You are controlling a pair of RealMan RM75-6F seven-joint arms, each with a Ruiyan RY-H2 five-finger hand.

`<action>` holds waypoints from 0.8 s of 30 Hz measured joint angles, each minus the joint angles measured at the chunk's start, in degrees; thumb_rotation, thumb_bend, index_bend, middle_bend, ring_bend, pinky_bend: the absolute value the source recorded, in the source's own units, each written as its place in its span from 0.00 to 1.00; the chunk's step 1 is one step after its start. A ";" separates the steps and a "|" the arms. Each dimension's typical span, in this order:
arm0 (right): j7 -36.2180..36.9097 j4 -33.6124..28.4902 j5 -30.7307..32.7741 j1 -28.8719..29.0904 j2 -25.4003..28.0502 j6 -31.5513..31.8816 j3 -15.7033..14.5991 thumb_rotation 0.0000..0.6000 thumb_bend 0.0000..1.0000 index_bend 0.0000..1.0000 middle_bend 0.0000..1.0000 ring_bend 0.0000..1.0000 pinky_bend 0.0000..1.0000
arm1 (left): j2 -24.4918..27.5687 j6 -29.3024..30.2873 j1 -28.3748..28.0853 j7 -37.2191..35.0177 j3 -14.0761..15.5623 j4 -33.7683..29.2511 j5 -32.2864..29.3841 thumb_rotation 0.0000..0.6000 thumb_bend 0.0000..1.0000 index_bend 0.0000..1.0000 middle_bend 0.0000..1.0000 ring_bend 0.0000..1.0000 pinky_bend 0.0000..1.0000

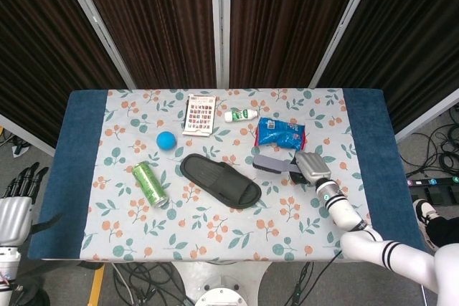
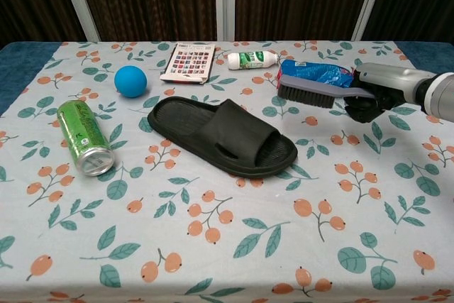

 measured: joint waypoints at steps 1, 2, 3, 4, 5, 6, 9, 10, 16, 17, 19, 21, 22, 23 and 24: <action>1.54 -0.51 -1.55 -0.07 0.77 -0.01 0.06 1.00 0.58 1.00 1.00 1.00 1.00 | 0.26 -0.39 -0.88 -0.29 -0.10 -0.17 0.95 1.00 0.12 0.12 0.11 0.05 0.16; 3.09 -1.15 -3.17 -0.11 1.71 -0.02 0.12 1.00 0.58 1.00 1.00 1.00 1.00 | 0.50 -0.83 -1.66 -0.57 -0.17 -0.35 1.72 1.00 0.12 0.12 0.11 0.05 0.16; 5.11 -2.20 -5.42 -0.14 3.19 -0.01 0.17 1.00 0.58 1.00 1.00 1.00 1.00 | 0.87 -1.56 -2.85 -0.92 -0.27 -0.62 2.82 1.00 0.12 0.12 0.12 0.05 0.16; 6.59 -3.13 -7.08 -0.15 4.49 0.05 0.22 1.00 0.58 1.00 1.00 1.00 1.00 | 1.11 -2.19 -3.87 -1.23 -0.37 -0.82 3.71 1.00 0.12 0.13 0.12 0.05 0.16; 8.00 -4.16 -8.67 -0.15 5.92 0.19 0.26 1.00 0.58 1.00 1.00 1.00 1.00 | 1.33 -2.93 -5.00 -1.61 -0.47 -1.00 4.58 1.00 0.12 0.13 0.12 0.05 0.16; 9.51 -5.64 -10.71 -0.15 7.93 0.56 0.34 1.00 0.58 1.00 1.00 1.00 1.00 | 1.60 -4.16 -6.64 -2.10 -0.61 -1.24 5.69 1.00 0.12 0.13 0.12 0.05 0.16; 10.97 -9.64 -14.44 -0.15 12.71 2.10 0.66 1.00 0.58 1.00 1.00 1.00 1.00 | 1.88 -7.74 -10.71 -3.35 -0.96 -1.59 7.88 1.00 0.13 0.13 0.12 0.05 0.16; 11.10 -10.81 -15.06 -0.11 13.97 2.50 0.79 1.00 0.58 1.00 1.00 1.00 1.00 | 1.84 -9.71 -12.71 -3.91 -1.14 -1.63 8.69 1.00 0.13 0.13 0.12 0.05 0.16; 8.04 -15.06 -15.48 1.06 18.10 2.67 1.32 1.00 0.58 1.00 1.00 1.00 1.00 | 0.12 -22.13 -23.48 -6.23 -2.21 -0.40 10.84 1.00 0.13 0.13 0.12 0.05 0.16; 7.14 -15.49 -15.22 1.30 18.22 2.50 1.31 1.00 0.58 1.00 1.00 1.00 1.00 | -0.40 -24.25 -25.14 -6.53 -2.40 0.04 10.86 1.00 0.13 0.13 0.12 0.05 0.16; 5.06 -16.31 -14.29 1.86 18.28 2.06 1.25 1.00 0.58 1.00 1.00 1.00 1.00 | -1.95 -29.22 -29.08 -7.22 -2.85 1.44 10.65 1.00 0.13 0.12 0.12 0.05 0.16; 3.11 -16.72 -13.16 2.36 18.06 1.74 1.13 1.00 0.58 1.00 1.00 1.00 1.00 | -4.04 -33.98 -33.18 -7.69 -3.30 3.52 10.22 1.00 0.13 0.12 0.12 0.05 0.16; 2.32 -16.80 -12.64 2.55 17.88 1.65 1.07 1.00 0.58 1.00 1.00 1.00 1.00 | -5.11 -35.87 -34.88 -7.82 -3.46 4.60 9.98 1.00 0.13 0.12 0.12 0.05 0.16; 1.57 -16.86 -12.11 2.74 17.67 1.59 1.01 1.00 0.58 1.00 1.00 1.00 1.00 | -6.23 -37.62 -36.49 -7.92 -3.61 5.74 9.70 1.00 0.13 0.12 0.12 0.05 0.16; 0.68 -16.89 -11.35 2.98 17.37 1.51 0.95 1.00 0.58 1.00 1.00 1.00 1.00 | -7.73 -39.72 -38.46 -7.99 -3.77 7.27 9.30 1.00 0.13 0.12 0.11 0.05 0.16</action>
